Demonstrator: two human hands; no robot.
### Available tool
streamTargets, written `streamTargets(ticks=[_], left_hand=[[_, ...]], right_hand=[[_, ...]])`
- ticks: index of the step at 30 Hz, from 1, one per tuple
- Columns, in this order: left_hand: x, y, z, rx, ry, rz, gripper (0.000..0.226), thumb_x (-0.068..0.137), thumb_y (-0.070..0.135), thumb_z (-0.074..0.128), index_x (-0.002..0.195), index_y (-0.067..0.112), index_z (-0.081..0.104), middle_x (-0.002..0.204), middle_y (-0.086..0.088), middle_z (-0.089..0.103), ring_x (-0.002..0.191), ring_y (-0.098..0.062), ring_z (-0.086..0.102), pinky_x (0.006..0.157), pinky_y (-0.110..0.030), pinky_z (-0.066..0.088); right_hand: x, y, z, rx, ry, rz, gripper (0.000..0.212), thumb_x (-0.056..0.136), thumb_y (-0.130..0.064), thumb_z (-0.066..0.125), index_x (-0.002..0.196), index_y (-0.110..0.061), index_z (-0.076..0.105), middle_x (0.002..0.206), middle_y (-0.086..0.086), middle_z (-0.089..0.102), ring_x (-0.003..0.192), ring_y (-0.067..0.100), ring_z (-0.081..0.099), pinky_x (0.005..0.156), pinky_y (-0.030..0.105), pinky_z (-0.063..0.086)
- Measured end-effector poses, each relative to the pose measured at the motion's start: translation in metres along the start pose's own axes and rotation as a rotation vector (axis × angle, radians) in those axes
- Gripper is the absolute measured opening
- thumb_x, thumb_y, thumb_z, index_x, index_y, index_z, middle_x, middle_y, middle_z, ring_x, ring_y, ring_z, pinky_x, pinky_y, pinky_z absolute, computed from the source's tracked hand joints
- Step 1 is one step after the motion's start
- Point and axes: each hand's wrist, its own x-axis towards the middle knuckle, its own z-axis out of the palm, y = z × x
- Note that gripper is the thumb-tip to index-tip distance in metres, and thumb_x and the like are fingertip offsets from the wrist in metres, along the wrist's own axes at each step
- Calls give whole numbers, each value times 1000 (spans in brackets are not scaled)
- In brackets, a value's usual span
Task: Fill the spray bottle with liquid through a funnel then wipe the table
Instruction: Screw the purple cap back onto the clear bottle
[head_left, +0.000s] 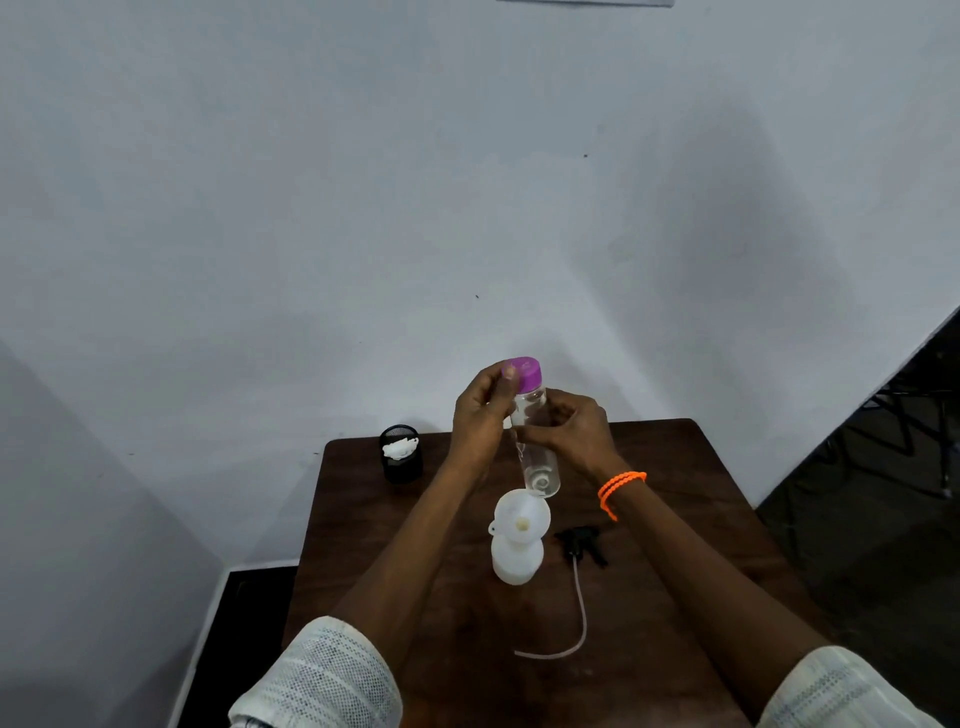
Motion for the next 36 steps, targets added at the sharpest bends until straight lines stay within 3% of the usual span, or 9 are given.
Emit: streamTargets(ticks=[3,6,9,12,16,21,24,28,36], left_hand=[[4,-3,0,127,9,40,43,84,36,80,122,20,66,111,3,74,105,-11,67,95,-26,53],[8,-5,-2,89,56,-27,48,84,37,80,124,19,59,109,1,75,108,-19,68,98,-42,54],[7,-6,-4,11,48,-10,25,100,30,62,116,12,66,110,-4,73,104,-18,68,97,-49,55],[2,2,1,-26,-3,-4,28,103,34,54,114,16,72,113,-4,74,106,-20,68,94,-39,55],[5,0,4,111,23,39,30,88,34,76,116,25,67,112,3,74,108,-12,67,92,-25,53],[6,-4,3,83,46,7,21,99,33,61,115,20,66,113,-1,72,103,-16,67,100,-49,53],[0,2,7,146,35,41,40,87,52,69,115,23,68,111,5,73,106,-11,67,91,-30,55],[0,3,10,222,111,56,51,79,35,85,122,25,60,110,5,72,97,2,66,73,-5,46],[-6,7,11,266,143,128,50,75,38,87,117,26,64,106,11,72,97,1,67,76,-13,54]], right_hand=[[0,-2,2,-2,7,3,40,56,-39,91,89,-21,77,85,-4,79,84,12,75,84,42,61],[2,2,2,20,25,21,47,53,-45,91,92,-22,78,89,-5,79,87,13,76,87,44,61],[3,4,1,28,18,16,48,54,-43,92,95,-23,79,91,-3,80,89,16,76,87,47,61],[2,2,1,26,10,5,46,54,-41,91,95,-23,79,90,-3,80,88,15,76,87,47,61],[0,-1,3,26,30,10,47,53,-47,89,90,-21,78,87,-4,79,87,13,76,85,43,61],[1,2,1,43,45,36,41,57,-36,93,93,-22,79,88,-4,79,87,14,76,86,46,62],[1,1,2,22,40,10,43,57,-40,91,94,-21,79,87,-5,79,86,13,76,85,45,61],[1,-1,3,45,29,24,48,56,-45,89,96,-20,79,88,-4,80,88,12,76,87,43,61],[3,-5,3,2,36,16,40,59,-35,90,95,-21,78,84,-3,79,86,14,75,82,40,61]])
